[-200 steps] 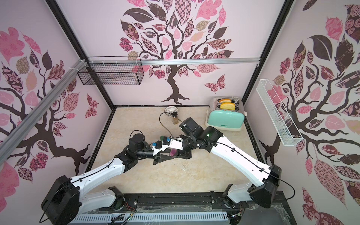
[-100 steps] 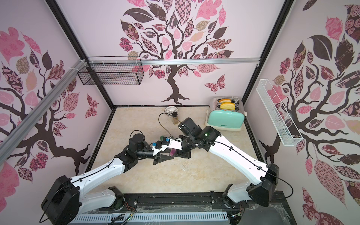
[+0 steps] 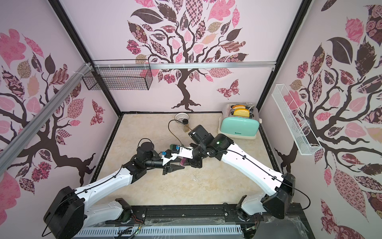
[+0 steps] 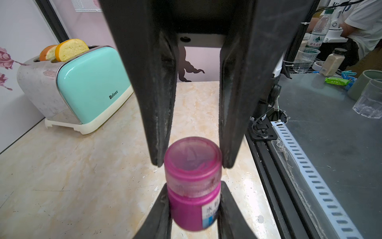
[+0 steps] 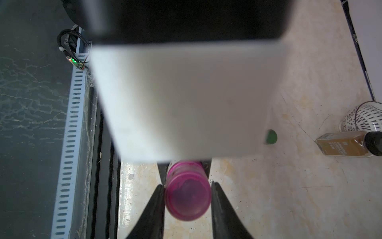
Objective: Close the paint jar lid
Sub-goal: Screw the lid onto the paint jar.
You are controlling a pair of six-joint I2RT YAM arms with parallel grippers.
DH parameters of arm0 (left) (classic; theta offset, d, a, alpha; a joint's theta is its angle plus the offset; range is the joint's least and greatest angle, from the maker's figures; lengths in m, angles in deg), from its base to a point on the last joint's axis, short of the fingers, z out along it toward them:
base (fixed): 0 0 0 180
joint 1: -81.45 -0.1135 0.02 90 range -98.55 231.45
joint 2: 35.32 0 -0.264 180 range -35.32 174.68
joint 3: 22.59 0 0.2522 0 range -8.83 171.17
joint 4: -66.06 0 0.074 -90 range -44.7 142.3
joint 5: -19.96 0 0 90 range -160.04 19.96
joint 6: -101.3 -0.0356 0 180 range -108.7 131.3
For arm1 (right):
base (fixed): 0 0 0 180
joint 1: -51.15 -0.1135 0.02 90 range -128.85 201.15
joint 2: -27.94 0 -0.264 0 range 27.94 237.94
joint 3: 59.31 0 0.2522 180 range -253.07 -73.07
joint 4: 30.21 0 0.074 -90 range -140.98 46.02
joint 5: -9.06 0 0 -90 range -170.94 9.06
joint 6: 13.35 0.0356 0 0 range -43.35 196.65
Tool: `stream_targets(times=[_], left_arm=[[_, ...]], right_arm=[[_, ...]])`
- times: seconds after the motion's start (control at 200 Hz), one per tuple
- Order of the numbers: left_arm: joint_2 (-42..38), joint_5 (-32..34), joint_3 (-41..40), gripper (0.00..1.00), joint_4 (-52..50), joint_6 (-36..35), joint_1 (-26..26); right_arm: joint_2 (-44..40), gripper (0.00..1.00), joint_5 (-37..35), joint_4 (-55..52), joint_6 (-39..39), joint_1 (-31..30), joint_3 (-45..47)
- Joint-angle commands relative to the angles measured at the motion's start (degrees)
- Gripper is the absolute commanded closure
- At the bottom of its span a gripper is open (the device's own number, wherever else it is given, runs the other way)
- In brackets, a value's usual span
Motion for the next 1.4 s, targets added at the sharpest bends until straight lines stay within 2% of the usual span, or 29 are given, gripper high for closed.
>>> stream_targets(times=[0.0,0.195,0.395,0.445,0.555,0.67,0.77,0.92,1.12,1.31,1.395], left_arm=[[-2.2,1.6,0.2,0.79,3.5,-0.3,-0.2],[-4.5,5.5,-1.6,0.79,7.2,-0.2,-0.2],[-6.5,9.6,-2.8,0.79,9.1,-0.9,-0.2],[-6.8,10.4,-3.0,0.79,9.6,-0.9,-0.2],[-7.1,11.4,-3.3,0.79,9.9,-1.0,-0.1],[-7.3,11.9,-3.4,0.79,9.8,-1.3,-0.2],[-7.4,12.1,-3.5,0.79,9.8,-1.5,-0.1],[-7.4,12.3,-3.4,0.79,9.7,-1.8,-0.1],[-7.8,12.8,-3.6,0.79,9.8,-2.1,-0.1],[-8.0,12.9,-3.7,0.79,9.3,-2.5,0.0],[-7.9,12.9,-3.6,0.79,9.2,-2.5,0.1]], right_arm=[[0.0,0.75,-0.7,2.9,6.2,-0.1,2.0],[-1.8,0.78,-3.2,11.2,18.6,-0.7,7.0],[-1.7,0.79,-8.4,17.3,38.0,-1.4,9.3],[-1.3,0.83,-9.2,17.7,43.0,-1.5,9.3],[0.1,0.85,-12.1,17.5,53.3,-2.3,8.8],[1.3,0.85,-14.7,17.1,63.3,-3.6,8.0],[2.4,0.82,-15.8,16.0,68.8,-5.5,6.2],[5.1,0.76,-17.1,12.8,73.7,-8.7,2.2],[5.7,0.69,-15.0,12.4,79.6,-9.0,0.4],[3.3,0.57,-20.6,9.3,73.1,-9.0,-3.2],[1.4,0.46,-21.8,8.2,67.4,-8.5,-4.3]])
